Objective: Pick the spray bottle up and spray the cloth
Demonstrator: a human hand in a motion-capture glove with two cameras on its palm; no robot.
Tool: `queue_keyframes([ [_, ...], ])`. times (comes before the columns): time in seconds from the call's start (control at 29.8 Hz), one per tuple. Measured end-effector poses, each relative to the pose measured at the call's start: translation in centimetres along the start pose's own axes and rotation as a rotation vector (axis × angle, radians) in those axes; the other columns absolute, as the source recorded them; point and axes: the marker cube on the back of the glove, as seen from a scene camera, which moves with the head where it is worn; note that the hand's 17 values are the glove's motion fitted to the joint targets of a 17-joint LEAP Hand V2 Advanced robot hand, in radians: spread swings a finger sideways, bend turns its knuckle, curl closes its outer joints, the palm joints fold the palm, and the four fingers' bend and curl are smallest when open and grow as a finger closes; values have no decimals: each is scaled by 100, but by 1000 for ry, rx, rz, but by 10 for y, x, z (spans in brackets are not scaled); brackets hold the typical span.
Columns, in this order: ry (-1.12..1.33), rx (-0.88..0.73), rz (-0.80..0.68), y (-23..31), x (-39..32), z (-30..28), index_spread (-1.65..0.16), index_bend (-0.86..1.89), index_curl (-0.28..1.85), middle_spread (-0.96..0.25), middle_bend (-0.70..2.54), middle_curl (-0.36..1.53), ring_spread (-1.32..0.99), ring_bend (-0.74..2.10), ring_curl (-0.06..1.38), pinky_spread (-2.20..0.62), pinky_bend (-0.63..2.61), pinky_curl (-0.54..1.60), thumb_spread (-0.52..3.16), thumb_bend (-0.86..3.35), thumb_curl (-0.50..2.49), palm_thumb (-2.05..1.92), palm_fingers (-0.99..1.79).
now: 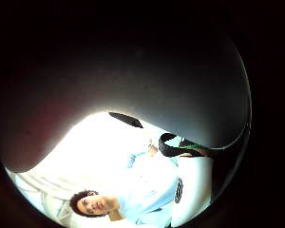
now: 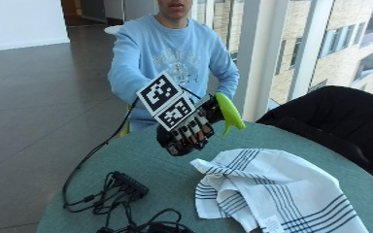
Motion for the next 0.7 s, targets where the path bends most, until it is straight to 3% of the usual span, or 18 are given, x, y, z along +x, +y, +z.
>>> queue_keyframes([
  [0.7, 7, 19, -25, 12, -17, 4, -21, 15, 41, -8, 32, 47, -7, 45, 39, 7, 27, 37, 84, -3, 59, 91, 116],
])
